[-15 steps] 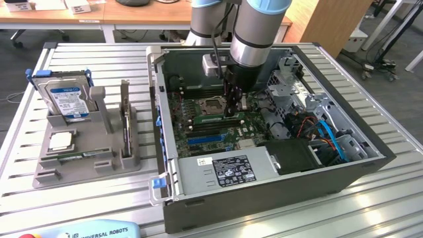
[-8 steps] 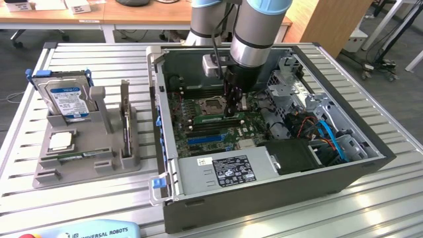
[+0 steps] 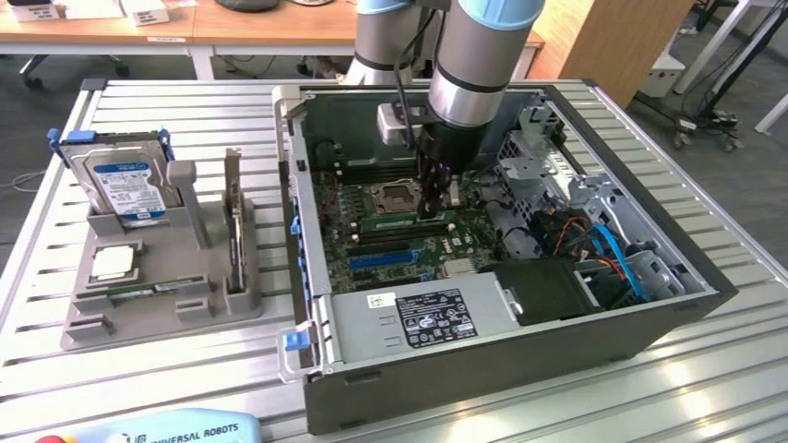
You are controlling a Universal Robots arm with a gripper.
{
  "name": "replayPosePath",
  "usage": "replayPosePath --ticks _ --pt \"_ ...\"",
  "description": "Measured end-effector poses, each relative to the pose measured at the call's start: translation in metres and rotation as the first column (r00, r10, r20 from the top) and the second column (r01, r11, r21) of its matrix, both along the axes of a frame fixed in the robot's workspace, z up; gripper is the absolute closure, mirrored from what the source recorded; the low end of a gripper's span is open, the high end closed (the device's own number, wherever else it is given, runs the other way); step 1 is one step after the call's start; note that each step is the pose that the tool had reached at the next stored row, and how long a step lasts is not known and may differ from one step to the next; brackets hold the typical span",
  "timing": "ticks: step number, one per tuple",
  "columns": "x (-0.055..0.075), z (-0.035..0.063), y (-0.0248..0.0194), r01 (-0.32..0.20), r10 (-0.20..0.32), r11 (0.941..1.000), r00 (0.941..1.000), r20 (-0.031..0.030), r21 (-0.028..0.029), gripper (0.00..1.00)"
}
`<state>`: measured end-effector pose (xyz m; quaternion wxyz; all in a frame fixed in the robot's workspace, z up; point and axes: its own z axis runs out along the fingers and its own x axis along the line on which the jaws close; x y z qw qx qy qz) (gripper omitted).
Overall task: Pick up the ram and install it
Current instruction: 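Insert the ram into the slot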
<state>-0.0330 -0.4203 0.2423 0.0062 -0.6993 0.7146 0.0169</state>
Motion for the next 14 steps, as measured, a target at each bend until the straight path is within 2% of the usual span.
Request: replayPosePath --ticks 14 --pt "0.0000 -0.0034 0.0000 0.001 -0.001 1.0000 1.0000 0.0000 -0.0001 0.89"
